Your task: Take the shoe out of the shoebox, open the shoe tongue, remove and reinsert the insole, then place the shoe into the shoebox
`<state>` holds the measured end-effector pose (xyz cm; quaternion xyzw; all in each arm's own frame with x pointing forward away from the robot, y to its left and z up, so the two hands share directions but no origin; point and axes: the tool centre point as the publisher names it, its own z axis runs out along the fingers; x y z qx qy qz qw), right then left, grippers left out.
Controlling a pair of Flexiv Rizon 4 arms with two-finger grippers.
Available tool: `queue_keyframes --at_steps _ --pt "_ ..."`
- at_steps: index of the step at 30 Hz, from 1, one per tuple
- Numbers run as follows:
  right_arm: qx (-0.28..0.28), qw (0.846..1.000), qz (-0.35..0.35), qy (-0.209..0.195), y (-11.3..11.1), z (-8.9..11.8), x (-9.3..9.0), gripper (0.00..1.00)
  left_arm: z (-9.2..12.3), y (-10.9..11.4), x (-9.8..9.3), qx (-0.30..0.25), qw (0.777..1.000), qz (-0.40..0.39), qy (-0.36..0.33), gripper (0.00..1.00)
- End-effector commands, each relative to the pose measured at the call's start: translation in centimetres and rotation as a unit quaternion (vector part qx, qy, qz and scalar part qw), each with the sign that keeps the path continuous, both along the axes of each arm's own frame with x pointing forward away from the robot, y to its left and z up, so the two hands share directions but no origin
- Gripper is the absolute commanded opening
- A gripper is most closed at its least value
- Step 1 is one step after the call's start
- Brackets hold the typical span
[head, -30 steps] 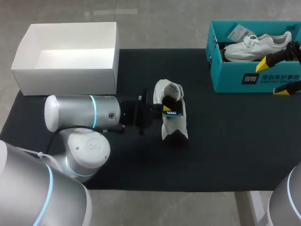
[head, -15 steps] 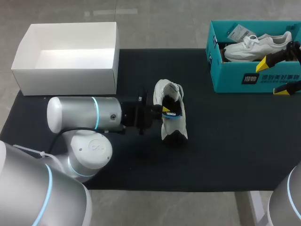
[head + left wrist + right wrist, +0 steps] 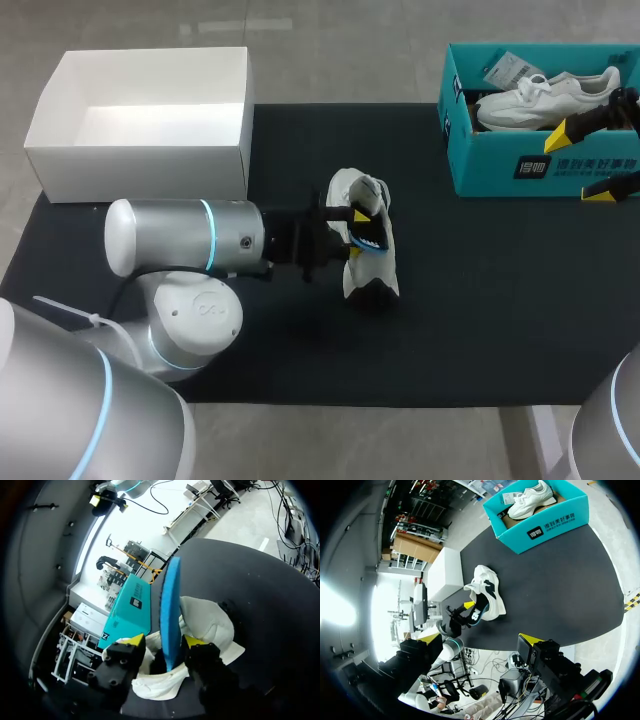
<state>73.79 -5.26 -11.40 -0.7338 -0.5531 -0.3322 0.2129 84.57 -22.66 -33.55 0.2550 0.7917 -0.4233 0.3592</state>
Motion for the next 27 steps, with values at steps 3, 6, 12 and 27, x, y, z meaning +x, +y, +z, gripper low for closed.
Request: queue_keyframes --at_steps 3,6,12,27 --pt "-0.001 1.000 0.000 0.001 0.1 0.0 0.2 1.00 1.0 0.9 -1.0 -0.005 1.000 -0.014 -0.005 0.22" --pt "-0.001 1.000 0.000 0.001 0.1 0.0 0.2 1.00 1.0 0.9 -1.2 -0.003 1.000 -0.019 -0.005 0.00" --pt "-0.001 1.000 0.000 0.001 0.1 0.0 0.2 1.00 0.2 0.4 -1.0 0.006 1.000 -0.028 -0.010 0.00" --pt "-0.001 1.000 0.000 0.001 0.1 0.0 0.2 1.00 -1.8 -0.4 0.8 0.012 0.999 -0.010 -0.033 0.00"
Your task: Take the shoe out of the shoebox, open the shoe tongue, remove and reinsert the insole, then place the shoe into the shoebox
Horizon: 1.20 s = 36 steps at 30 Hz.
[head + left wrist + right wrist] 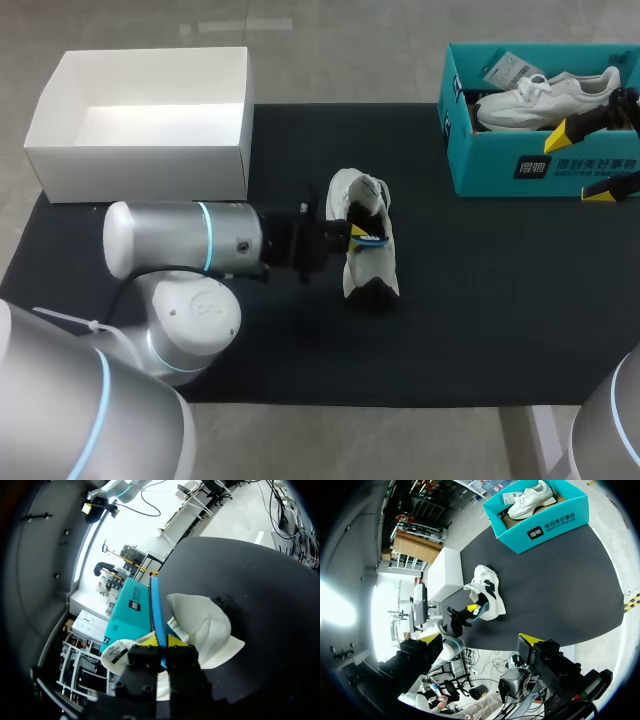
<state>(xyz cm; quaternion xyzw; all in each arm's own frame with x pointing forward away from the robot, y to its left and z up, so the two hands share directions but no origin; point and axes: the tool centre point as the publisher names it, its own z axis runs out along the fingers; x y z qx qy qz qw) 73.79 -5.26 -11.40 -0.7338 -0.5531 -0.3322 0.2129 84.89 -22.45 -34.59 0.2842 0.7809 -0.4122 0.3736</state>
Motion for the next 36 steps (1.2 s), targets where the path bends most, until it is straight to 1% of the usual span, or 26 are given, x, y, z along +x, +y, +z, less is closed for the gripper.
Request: queue_keyframes --at_steps 1,4,6,7,9,11,13,16,17,19,21,22,26,32,36 --pt "-0.001 1.000 0.000 0.001 0.1 0.0 0.2 1.00 -0.9 -0.7 0.6 0.002 1.000 0.007 -0.002 0.00" --pt "-0.001 1.000 0.000 0.001 0.1 0.0 0.2 1.00 -1.0 -0.7 0.8 0.003 1.000 0.011 0.001 0.00" --pt "-0.001 1.000 0.000 0.001 0.1 0.0 0.2 1.00 -0.7 -0.6 0.7 0.001 1.000 0.012 0.003 0.00" --pt "-0.001 1.000 0.000 0.001 0.1 0.0 0.2 1.00 -0.5 -0.5 0.5 0.000 1.000 0.012 0.003 0.19" --pt "-0.001 1.000 0.000 0.001 0.1 0.0 0.2 1.00 -0.1 -0.2 0.2 -0.005 1.000 0.011 0.006 0.44" --pt "-0.001 1.000 0.000 0.001 0.1 0.0 0.2 1.00 0.4 0.1 -0.2 -0.009 1.000 0.009 0.006 0.58" --pt "-0.001 1.000 0.000 0.001 0.1 0.0 0.2 1.00 1.0 0.4 -0.6 -0.014 1.000 0.007 0.006 0.55" --pt "-0.001 1.000 0.000 0.001 0.1 0.0 0.2 1.00 1.8 0.8 -1.0 -0.020 1.000 0.003 0.005 0.40" --pt "-0.001 1.000 0.000 0.001 0.1 0.0 0.2 1.00 2.0 0.9 -1.1 -0.020 1.000 0.002 0.004 0.33" --pt "-0.001 1.000 0.000 0.001 0.1 0.0 0.2 1.00 2.4 1.0 -1.2 -0.022 1.000 0.000 0.002 0.28" --pt "-0.001 1.000 0.000 0.001 0.1 0.0 0.2 1.00 2.5 1.1 -1.3 -0.021 1.000 -0.003 0.002 0.05" --pt "-0.001 1.000 0.000 0.001 0.1 0.0 0.2 1.00 2.5 1.1 -1.2 -0.020 1.000 -0.004 0.002 0.00" --pt "-0.001 1.000 0.000 0.001 0.1 0.0 0.2 1.00 2.0 1.1 -1.1 -0.010 1.000 -0.010 0.008 0.00" --pt "-0.001 1.000 0.000 0.001 0.1 0.0 0.2 1.00 0.9 0.4 -1.1 -0.001 1.000 -0.021 0.010 0.00" --pt "-0.001 1.000 0.000 0.001 0.1 0.0 0.2 1.00 0.4 0.0 -0.6 0.008 1.000 -0.021 -0.006 0.00"
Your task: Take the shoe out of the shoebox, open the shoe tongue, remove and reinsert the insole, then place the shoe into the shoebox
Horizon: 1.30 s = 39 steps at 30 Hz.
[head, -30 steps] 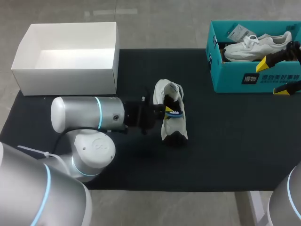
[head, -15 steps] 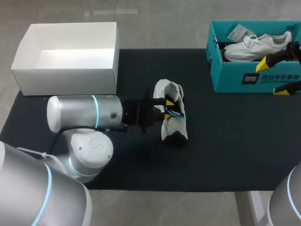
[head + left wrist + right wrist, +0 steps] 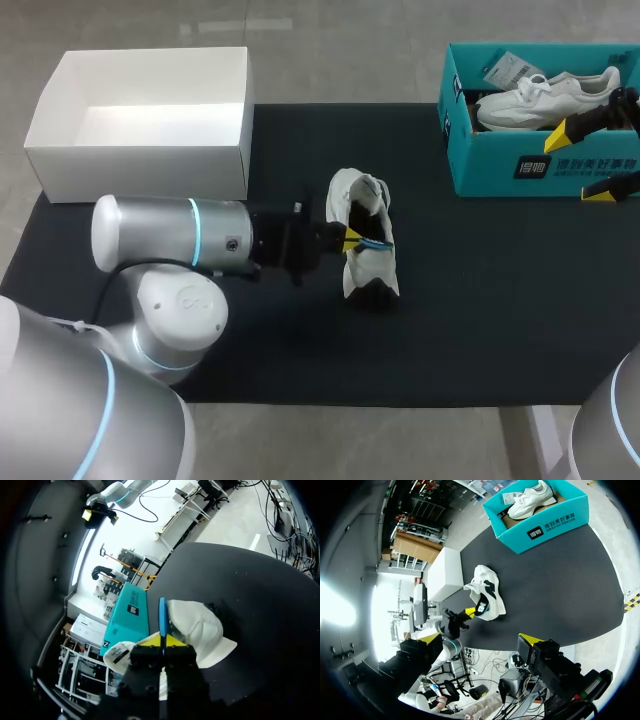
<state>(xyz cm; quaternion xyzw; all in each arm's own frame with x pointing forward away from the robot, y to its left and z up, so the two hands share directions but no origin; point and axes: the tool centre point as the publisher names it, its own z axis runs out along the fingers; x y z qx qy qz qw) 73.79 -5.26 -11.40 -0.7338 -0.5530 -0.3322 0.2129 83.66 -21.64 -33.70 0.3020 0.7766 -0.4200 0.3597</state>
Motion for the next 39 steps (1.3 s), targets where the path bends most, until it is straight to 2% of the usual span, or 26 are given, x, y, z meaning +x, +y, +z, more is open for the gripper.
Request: queue_keyframes --at_steps 1,14,20,21,22,23,29,30,31,33,39 --pt "-0.001 1.000 0.000 0.001 0.1 0.0 0.2 1.00 -0.7 -0.9 0.8 0.006 1.000 0.003 -0.012 0.00" --pt "-0.001 1.000 0.000 0.001 0.1 0.0 0.2 1.00 -2.0 -0.9 2.7 0.028 0.999 0.011 -0.042 0.00" --pt "-0.001 1.000 0.000 0.001 0.1 0.0 0.2 1.00 -1.3 -0.4 2.2 0.018 0.999 0.013 -0.023 0.00" --pt "-0.001 1.000 0.000 0.001 0.1 0.0 0.2 1.00 -1.1 -0.2 2.0 0.016 1.000 0.013 -0.023 0.13" --pt "-0.001 1.000 0.000 0.001 0.1 0.0 0.2 1.00 -0.8 -0.1 1.8 0.014 1.000 0.013 -0.022 0.32" --pt "-0.001 1.000 0.000 0.001 0.1 0.0 0.2 1.00 -0.5 0.0 1.6 0.012 1.000 0.012 -0.021 0.33" --pt "-0.001 1.000 0.000 0.001 0.1 0.0 0.2 1.00 0.6 0.6 0.7 0.004 1.000 0.003 -0.019 0.28" --pt "-0.001 1.000 0.000 0.001 0.1 0.0 0.2 1.00 0.6 0.6 0.6 0.004 1.000 0.002 -0.019 0.21" --pt "-0.001 1.000 0.000 0.001 0.1 0.0 0.2 1.00 0.6 0.6 0.6 0.003 1.000 0.000 -0.018 0.09" --pt "-0.001 1.000 0.000 0.001 0.1 0.0 0.2 1.00 0.4 0.5 0.4 0.005 1.000 -0.003 -0.016 0.00" --pt "-0.001 1.000 0.000 0.001 0.1 0.0 0.2 1.00 -0.3 -0.1 0.1 0.010 1.000 -0.009 -0.007 0.00"
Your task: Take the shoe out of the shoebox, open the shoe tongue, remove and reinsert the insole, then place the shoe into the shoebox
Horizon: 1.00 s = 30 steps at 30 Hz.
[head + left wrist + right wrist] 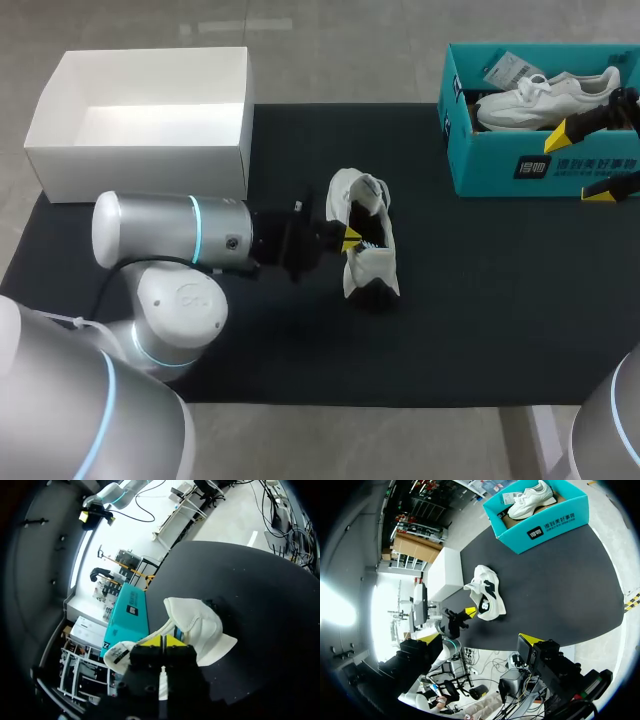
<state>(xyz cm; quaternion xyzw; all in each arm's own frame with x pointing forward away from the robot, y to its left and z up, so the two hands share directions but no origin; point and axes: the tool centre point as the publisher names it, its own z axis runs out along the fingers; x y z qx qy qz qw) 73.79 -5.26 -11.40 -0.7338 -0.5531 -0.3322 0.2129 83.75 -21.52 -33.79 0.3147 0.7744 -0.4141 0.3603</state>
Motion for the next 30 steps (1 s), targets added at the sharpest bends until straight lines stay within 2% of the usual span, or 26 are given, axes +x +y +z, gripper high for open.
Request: queue_keyframes --at_steps 1,6,14,21,30 --pt "-0.001 1.000 0.000 0.001 0.1 0.0 0.2 1.00 -0.3 -0.3 0.1 0.003 1.000 -0.001 0.003 0.00" --pt "-0.001 1.000 0.000 0.001 0.1 0.0 0.2 1.00 0.0 -0.3 -0.1 0.009 1.000 -0.004 0.002 0.00" --pt "-0.001 1.000 0.000 0.001 0.1 0.0 0.2 1.00 0.7 0.8 0.1 0.049 0.998 -0.028 -0.008 0.00" --pt "-0.001 1.000 0.000 0.001 0.1 0.0 0.2 1.00 -0.1 0.8 0.1 0.085 0.995 -0.052 0.001 0.00" --pt "-0.001 1.000 0.000 0.001 0.1 0.0 0.2 1.00 -0.9 0.5 0.2 0.085 0.995 -0.050 0.004 0.00"
